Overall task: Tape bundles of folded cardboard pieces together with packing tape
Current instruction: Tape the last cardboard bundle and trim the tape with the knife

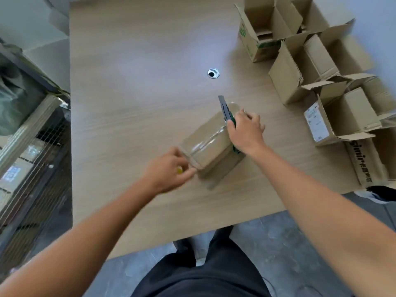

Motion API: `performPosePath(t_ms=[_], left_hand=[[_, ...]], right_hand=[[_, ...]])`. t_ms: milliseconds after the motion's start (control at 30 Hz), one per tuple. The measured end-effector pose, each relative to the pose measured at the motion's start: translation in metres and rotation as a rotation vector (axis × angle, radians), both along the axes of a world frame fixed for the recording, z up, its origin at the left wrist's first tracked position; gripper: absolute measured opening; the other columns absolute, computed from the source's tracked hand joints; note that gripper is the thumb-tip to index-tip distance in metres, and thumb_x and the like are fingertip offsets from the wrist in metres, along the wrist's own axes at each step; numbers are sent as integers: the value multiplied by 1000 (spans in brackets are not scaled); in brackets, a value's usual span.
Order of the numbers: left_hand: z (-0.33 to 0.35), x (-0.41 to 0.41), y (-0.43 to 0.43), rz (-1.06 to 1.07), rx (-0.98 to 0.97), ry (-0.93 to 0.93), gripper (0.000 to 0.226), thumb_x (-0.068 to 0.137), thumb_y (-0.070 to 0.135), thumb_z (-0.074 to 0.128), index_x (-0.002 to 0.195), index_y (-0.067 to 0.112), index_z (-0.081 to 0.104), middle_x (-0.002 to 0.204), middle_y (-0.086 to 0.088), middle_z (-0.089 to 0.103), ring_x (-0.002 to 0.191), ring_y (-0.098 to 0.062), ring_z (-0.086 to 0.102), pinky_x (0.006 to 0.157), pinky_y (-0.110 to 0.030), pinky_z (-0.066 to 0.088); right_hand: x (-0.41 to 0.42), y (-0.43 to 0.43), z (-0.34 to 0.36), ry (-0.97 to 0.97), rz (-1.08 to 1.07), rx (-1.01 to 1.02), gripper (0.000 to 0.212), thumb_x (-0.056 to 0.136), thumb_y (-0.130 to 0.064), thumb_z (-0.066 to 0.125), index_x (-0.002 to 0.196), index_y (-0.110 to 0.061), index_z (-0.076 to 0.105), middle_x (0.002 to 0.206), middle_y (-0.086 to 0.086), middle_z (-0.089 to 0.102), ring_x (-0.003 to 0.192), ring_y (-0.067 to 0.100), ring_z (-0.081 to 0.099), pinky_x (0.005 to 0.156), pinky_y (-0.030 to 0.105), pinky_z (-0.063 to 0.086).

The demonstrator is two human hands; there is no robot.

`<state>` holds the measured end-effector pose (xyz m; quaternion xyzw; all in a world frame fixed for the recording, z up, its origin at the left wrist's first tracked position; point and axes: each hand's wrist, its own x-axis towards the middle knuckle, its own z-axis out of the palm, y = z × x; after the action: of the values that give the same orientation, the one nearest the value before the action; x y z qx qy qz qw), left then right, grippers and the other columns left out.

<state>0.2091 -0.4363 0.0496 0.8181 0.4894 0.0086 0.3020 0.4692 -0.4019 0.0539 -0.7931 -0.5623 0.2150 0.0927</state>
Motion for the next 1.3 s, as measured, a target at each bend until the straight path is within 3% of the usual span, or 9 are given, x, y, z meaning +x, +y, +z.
performPosePath(t_ms=[100, 300, 433, 567, 733, 800, 867, 1000, 1300], left_hand=[[6, 9, -37, 20, -39, -108, 46, 84, 70, 49, 78, 29, 70, 105, 11, 52, 84, -12, 61, 82, -36, 52], [10, 10, -13, 128, -153, -125, 13, 91, 43, 70, 86, 30, 72, 157, -1, 38, 133, -19, 50, 103, -28, 35], [2, 30, -23, 175, -228, -169, 14, 88, 39, 70, 83, 26, 70, 149, -4, 47, 130, -23, 53, 109, -33, 37], [0, 45, -36, 342, -336, -267, 10, 73, 38, 57, 72, 41, 67, 145, 3, 46, 123, -20, 54, 109, -39, 39], [15, 55, -35, 490, -322, -281, 25, 72, 32, 47, 75, 40, 71, 149, 9, 40, 119, -8, 52, 99, -28, 39], [22, 51, -38, 554, -238, -338, 27, 72, 29, 46, 76, 39, 71, 138, 13, 46, 105, 12, 53, 90, -27, 42], [28, 48, -44, 561, -182, -404, 28, 73, 25, 46, 77, 38, 71, 129, 15, 49, 104, 11, 53, 87, -28, 46], [43, 51, -58, 465, -161, -523, 29, 75, 20, 47, 76, 38, 70, 124, 12, 49, 108, 5, 52, 86, -28, 46], [55, 29, -77, 261, -69, -539, 27, 81, 22, 47, 85, 41, 66, 120, 13, 52, 109, -6, 53, 91, -30, 45]], right_hand=[[12, 19, 2, 54, 153, 22, 47, 102, -34, 41, 143, -13, 48, 145, 12, 50, 138, 33, 36, 110, 48, 27], [8, 4, -4, 281, 300, 141, 37, 104, -16, 42, 132, 5, 53, 148, 20, 47, 146, 38, 31, 121, 44, 22], [-2, -67, -13, 464, -53, 213, 23, 104, -24, 46, 83, -18, 52, 97, 1, 51, 98, 20, 50, 93, 40, 40], [-6, -89, -26, 676, 10, 140, 33, 108, -25, 43, 135, -11, 56, 134, 1, 55, 126, 9, 49, 108, 28, 38], [-2, -58, -6, 737, 10, 231, 16, 109, -29, 45, 94, -26, 48, 85, -9, 58, 73, -2, 53, 73, 40, 42], [5, -59, 6, 781, -59, 319, 15, 108, -33, 46, 95, -26, 47, 91, -2, 69, 73, 11, 59, 74, 49, 50], [11, -71, 19, 924, -44, 345, 11, 104, -36, 51, 100, -26, 46, 80, -1, 67, 69, 18, 60, 71, 48, 52], [-7, -112, 36, 1357, -57, -11, 37, 80, -29, 77, 111, -15, 63, 71, -2, 60, 63, 15, 54, 64, 33, 46], [-55, -149, 56, 876, 30, 198, 15, 89, -25, 79, 80, -19, 69, 65, -13, 61, 62, 6, 54, 59, 21, 42]])
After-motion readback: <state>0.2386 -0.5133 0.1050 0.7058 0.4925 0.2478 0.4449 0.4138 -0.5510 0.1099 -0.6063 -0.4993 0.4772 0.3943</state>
